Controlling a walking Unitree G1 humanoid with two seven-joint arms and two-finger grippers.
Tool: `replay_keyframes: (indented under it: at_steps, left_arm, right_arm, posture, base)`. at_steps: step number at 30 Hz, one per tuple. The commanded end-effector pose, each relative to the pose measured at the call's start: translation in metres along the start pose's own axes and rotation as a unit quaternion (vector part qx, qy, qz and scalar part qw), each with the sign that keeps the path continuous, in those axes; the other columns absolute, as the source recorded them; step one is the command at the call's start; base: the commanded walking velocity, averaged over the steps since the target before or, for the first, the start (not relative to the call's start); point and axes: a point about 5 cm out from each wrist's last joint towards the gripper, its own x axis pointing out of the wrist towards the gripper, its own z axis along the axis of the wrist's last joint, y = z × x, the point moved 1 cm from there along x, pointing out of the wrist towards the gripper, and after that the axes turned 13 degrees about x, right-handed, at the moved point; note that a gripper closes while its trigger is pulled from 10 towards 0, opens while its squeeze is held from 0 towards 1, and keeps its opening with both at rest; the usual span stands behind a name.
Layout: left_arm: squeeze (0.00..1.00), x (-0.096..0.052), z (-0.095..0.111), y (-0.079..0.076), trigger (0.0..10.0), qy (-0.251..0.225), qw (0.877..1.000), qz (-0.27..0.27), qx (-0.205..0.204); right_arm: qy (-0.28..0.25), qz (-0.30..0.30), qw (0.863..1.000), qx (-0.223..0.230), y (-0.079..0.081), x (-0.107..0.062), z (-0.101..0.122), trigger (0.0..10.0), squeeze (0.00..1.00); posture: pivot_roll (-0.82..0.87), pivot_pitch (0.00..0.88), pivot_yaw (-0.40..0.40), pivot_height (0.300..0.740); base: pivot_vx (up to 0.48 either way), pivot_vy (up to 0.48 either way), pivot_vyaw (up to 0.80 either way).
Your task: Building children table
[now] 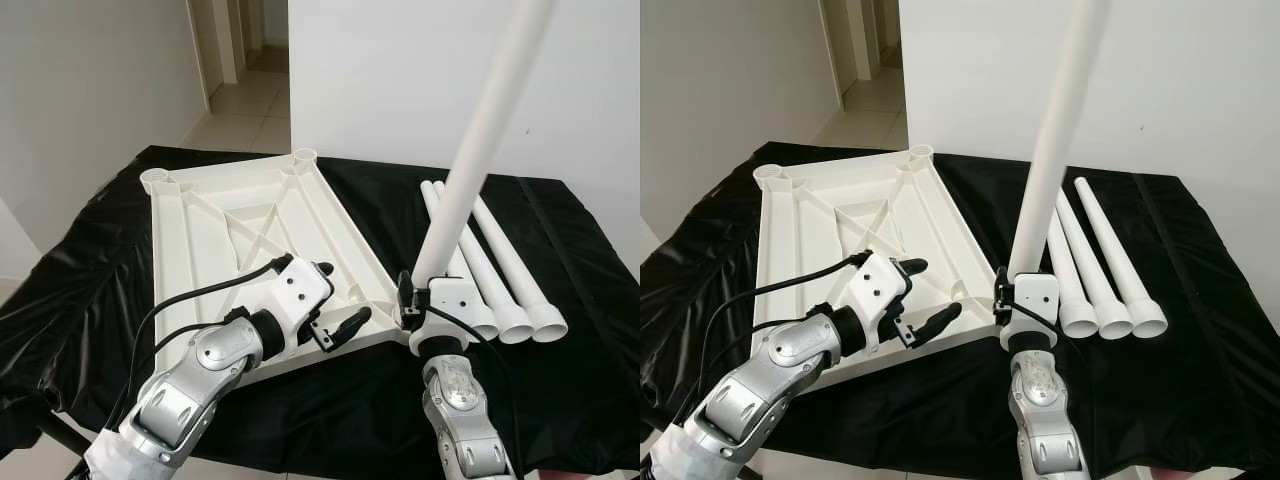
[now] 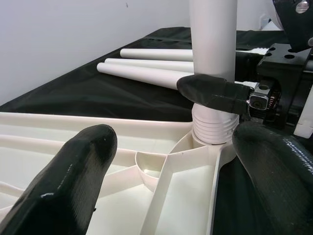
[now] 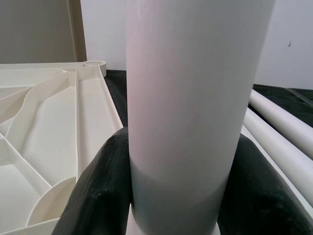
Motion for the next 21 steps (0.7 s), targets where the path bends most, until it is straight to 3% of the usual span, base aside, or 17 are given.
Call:
replay_keyframes:
  at_steps: [1,7,11,21]
  left_arm:
    - [0.00,-0.0015,0.0026,-0.0019,10.0,-0.008,1.000,-0.028,0.000]
    - [0.00,-0.0021,0.0025,-0.0026,10.0,-0.008,1.000,-0.029,-0.001]
    - [0.00,-0.0020,0.0026,-0.0029,10.0,-0.007,1.000,-0.031,-0.001]
    - [0.00,-0.0019,0.0031,-0.0038,10.0,-0.008,0.999,-0.033,-0.001]
  right_arm:
    - [0.070,-0.039,0.997,-0.023,-0.0210,-0.0104,-0.0289,10.0,0.00]
    - [0.073,-0.050,0.996,-0.015,-0.0255,-0.0097,-0.0296,10.0,0.00]
    - [0.084,-0.070,0.994,0.015,-0.0302,-0.0100,-0.0333,10.0,0.00]
    - [0.080,-0.067,0.995,0.009,-0.0296,-0.0097,-0.0324,10.0,0.00]
  posture:
    - [0.00,0.036,0.041,0.740]
    - [0.00,0.035,0.042,0.740]
    - [0.00,0.032,0.044,0.740]
    - [0.00,0.034,0.044,0.740]
  base:
    - [0.000,0.000,0.00]
    - [0.000,0.000,0.00]
    - [0.000,0.000,0.00]
    - [0.000,0.000,0.00]
